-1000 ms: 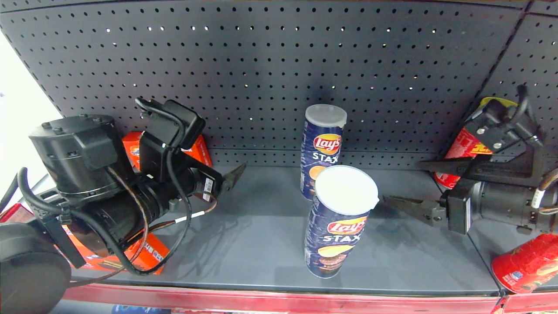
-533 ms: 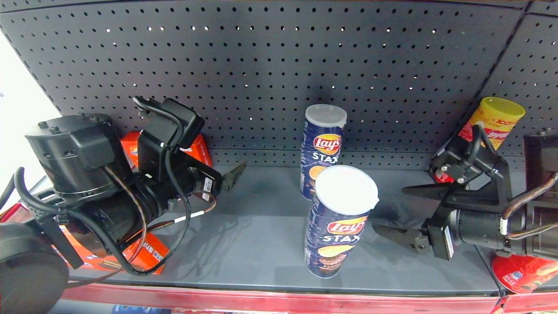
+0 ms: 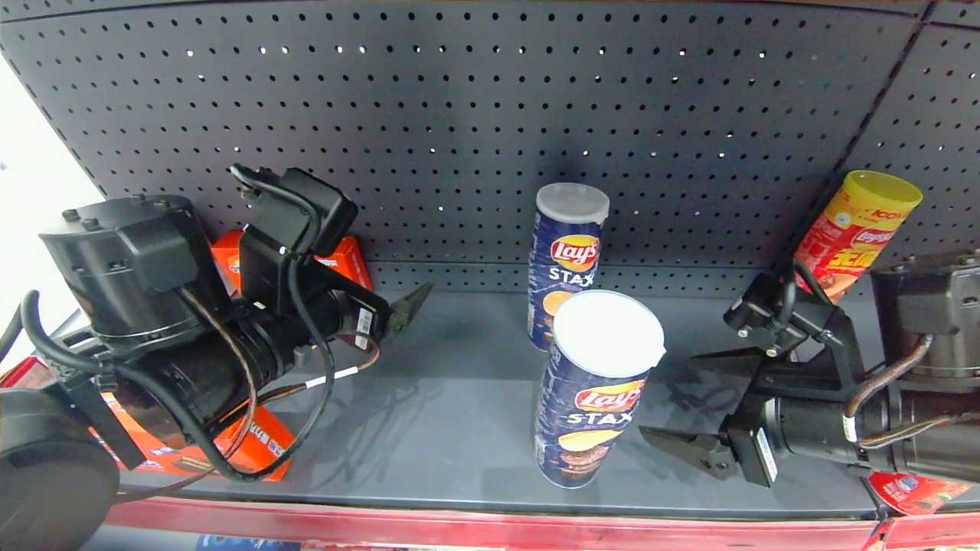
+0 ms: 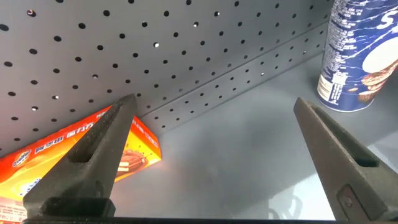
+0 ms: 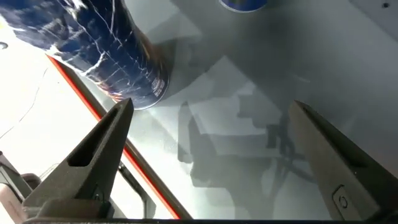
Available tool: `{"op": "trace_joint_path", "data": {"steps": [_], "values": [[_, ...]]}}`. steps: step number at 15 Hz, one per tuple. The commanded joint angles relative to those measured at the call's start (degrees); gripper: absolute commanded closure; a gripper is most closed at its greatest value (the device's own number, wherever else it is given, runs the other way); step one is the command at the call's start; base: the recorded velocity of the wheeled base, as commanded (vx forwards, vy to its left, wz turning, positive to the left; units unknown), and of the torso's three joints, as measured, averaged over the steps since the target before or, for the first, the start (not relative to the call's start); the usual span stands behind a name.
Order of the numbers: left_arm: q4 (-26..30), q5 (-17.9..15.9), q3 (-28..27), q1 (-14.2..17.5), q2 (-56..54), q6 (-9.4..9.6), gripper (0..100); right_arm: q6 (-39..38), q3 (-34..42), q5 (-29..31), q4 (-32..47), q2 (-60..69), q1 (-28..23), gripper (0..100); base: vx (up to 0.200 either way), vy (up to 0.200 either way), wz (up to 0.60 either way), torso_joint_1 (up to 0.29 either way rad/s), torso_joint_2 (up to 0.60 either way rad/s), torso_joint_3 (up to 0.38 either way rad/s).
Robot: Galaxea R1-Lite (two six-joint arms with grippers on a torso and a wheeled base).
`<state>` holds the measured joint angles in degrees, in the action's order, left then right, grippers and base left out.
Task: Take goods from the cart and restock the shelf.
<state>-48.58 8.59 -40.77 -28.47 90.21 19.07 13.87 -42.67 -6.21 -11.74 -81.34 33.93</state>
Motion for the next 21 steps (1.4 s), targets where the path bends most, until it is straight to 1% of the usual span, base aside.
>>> {"op": "trace_joint_path", "data": {"steps": [1,14,19,21], "values": [[0.0,0.0,0.1,0.0,0.0,0.01,0,0.0,-0.4,0.0,0.0,-1.8,0.5,0,0.0,0.0,0.0,0.0,0.0,0.0],[0.0,0.0,0.7,0.0,-0.7,0.18,0,0.0,-0.2,0.2,-0.8,-3.9,3.3,0,0.0,0.0,0.0,0.0,0.0,0.0],[0.0,0.0,0.7,0.0,-0.7,0.18,0,-0.1,0.0,0.6,-0.8,-3.7,2.4,0,0.0,0.0,0.0,0.0,0.0,0.0],[0.0,0.0,0.6,0.0,-0.7,0.18,0,-0.1,0.0,0.6,-0.8,-3.7,1.1,0,0.0,0.0,0.0,0.0,0.0,0.0]]}}
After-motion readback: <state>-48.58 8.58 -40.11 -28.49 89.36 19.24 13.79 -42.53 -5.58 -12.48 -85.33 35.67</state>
